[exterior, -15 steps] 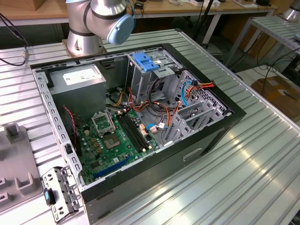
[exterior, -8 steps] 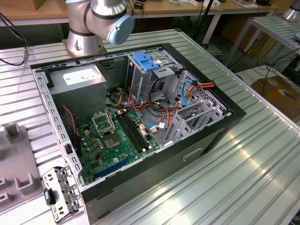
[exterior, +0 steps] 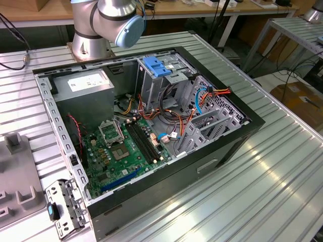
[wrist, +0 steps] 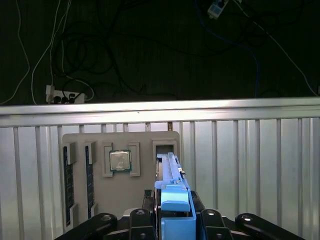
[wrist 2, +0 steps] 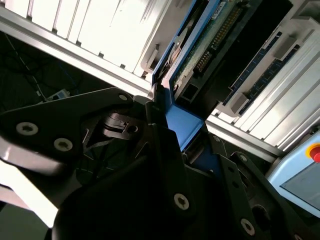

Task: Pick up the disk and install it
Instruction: 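Pick up the disk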

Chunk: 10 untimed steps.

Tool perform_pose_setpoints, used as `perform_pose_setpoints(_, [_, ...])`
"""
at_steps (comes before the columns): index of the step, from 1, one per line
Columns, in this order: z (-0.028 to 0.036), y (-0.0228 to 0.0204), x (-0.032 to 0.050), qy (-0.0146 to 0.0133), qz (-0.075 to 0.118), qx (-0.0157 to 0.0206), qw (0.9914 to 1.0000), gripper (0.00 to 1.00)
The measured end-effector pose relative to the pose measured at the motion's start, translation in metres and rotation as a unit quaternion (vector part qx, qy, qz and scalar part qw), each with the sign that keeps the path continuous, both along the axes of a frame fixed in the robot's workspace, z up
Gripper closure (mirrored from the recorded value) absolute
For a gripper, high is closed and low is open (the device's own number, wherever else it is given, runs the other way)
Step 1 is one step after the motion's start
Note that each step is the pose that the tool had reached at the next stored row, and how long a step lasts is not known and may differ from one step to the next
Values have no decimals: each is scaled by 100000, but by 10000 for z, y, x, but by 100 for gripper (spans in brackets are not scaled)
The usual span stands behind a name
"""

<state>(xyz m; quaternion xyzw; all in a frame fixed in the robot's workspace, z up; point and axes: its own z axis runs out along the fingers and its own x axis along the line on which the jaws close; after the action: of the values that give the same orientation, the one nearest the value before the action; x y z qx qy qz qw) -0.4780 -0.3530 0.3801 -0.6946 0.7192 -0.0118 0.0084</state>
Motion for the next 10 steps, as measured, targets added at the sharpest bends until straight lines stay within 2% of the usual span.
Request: perform_pose_setpoints(10, [68,0,0,1,-1,0,100000,63])
